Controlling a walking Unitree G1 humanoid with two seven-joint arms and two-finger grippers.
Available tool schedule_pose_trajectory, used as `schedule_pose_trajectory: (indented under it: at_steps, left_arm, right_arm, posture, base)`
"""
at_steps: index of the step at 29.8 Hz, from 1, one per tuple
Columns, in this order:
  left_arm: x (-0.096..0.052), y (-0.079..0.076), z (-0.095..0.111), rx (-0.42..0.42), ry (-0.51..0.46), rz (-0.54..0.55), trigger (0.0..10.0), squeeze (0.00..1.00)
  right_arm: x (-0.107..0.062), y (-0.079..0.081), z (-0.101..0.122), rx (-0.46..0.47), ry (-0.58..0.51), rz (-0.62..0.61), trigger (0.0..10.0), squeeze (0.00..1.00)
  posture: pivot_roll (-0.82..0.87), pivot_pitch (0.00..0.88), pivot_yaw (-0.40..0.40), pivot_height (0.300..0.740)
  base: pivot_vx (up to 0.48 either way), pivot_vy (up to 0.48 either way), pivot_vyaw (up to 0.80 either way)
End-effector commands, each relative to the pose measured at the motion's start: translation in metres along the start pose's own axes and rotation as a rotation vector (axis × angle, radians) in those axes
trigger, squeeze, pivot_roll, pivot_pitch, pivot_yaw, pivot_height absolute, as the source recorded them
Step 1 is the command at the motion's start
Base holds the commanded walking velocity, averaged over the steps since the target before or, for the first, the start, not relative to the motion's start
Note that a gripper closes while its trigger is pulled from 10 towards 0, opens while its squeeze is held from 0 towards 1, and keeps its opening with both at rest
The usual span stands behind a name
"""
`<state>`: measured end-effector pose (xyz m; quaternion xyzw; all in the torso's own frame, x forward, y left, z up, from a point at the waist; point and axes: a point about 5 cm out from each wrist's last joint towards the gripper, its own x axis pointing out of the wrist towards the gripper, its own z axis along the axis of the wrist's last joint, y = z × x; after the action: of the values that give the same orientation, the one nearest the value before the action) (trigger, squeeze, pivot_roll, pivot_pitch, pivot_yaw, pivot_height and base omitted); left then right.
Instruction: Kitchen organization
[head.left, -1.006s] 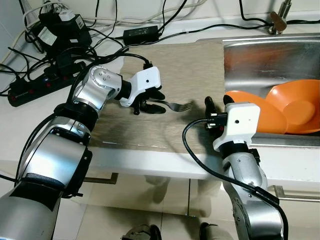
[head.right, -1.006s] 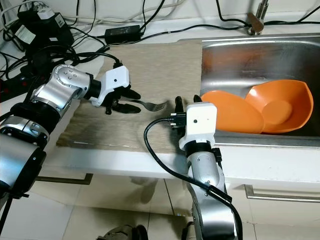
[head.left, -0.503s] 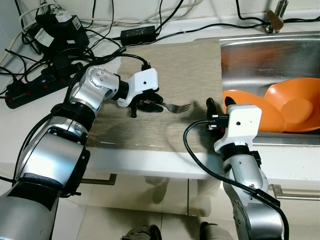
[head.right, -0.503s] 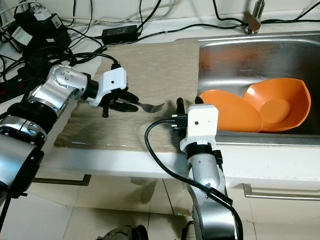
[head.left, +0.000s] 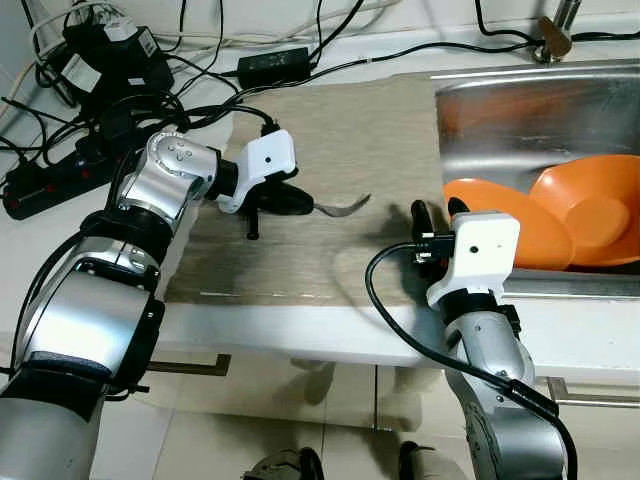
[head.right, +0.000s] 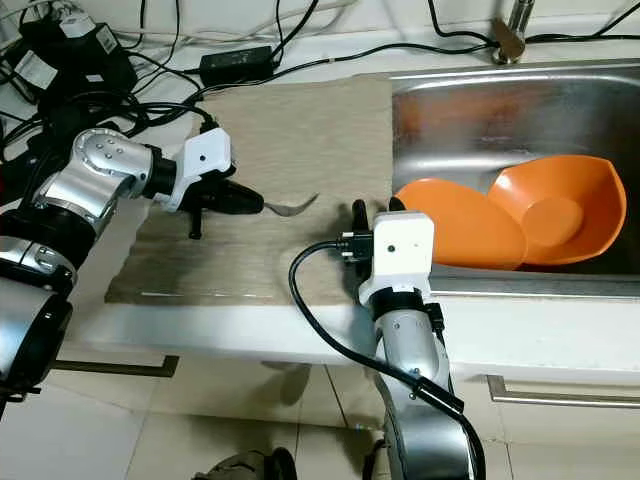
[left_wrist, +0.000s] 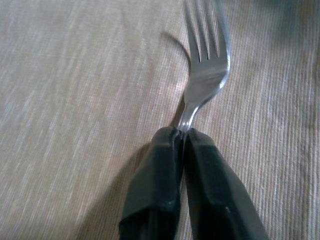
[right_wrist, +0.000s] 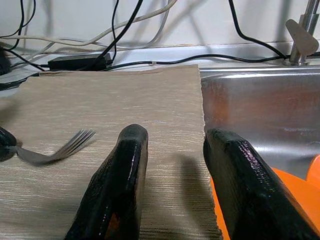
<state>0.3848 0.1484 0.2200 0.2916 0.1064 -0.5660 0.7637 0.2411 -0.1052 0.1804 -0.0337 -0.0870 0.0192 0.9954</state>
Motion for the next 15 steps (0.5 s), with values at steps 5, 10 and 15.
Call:
schedule_pose_trajectory:
  at_steps: [5,10,15]
  left_arm:
    - [-0.015,0.012,-0.001,-0.115,-0.105,0.167,0.0,0.00]
    - [-0.018,0.023,0.019,-0.167,-0.268,0.286,0.0,0.00]
    - [-0.017,0.027,0.030,-0.169,-0.310,0.325,0.0,0.00]
  right_arm:
    - [-0.002,0.007,-0.002,0.025,0.008,0.019,10.0,0.00]
    - [0.000,0.008,-0.003,0.024,0.009,0.027,10.0,0.00]
    - [0.001,0.009,-0.004,0.024,0.011,0.034,10.0,0.00]
  posture:
    - [-0.06,0.120,0.183,0.732]
    - [-0.06,0.116,0.176,0.732]
    - [-0.05,0.111,0.175,0.732]
  base:
    - [0.000,0.000,0.00]
    - [0.000,0.000,0.00]
    - [0.000,0.000,0.00]
